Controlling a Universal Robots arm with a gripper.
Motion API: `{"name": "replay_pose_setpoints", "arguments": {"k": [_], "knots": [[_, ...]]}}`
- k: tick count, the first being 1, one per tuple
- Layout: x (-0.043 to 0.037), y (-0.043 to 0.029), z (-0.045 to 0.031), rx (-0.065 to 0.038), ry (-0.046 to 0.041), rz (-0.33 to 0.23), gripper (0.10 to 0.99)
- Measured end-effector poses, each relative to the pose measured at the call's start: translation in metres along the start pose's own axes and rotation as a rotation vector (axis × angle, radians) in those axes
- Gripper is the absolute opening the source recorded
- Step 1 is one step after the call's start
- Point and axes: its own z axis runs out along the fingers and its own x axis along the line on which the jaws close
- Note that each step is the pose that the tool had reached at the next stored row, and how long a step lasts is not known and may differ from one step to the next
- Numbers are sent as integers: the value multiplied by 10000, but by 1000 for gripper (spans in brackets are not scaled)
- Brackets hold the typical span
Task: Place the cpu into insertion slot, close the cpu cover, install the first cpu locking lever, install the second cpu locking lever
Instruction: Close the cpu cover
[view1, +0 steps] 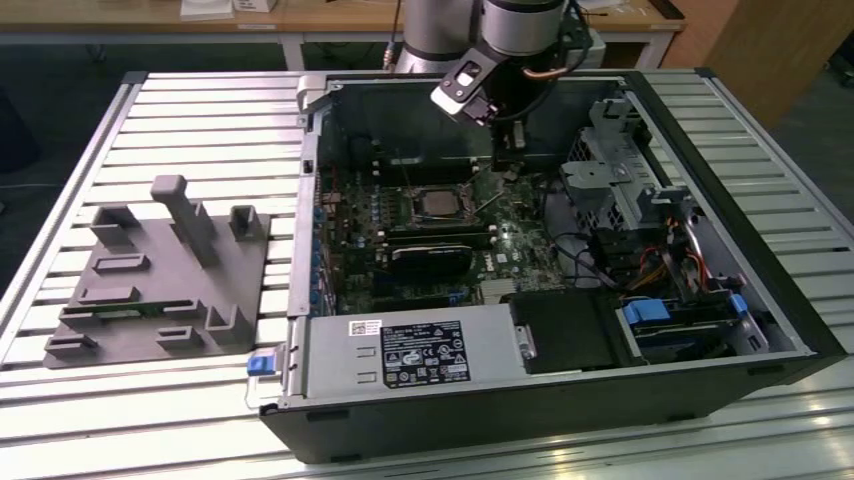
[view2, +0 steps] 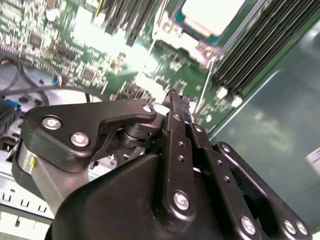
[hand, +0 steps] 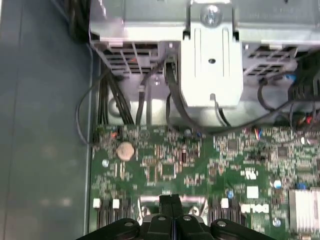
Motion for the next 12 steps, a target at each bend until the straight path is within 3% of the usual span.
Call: {"name": "replay_pose_setpoints", "arguments": {"k": [5, 12], "knots": [[1, 148, 13, 1, 0, 0, 106], [1, 225, 78, 22, -3, 0, 106]]}}
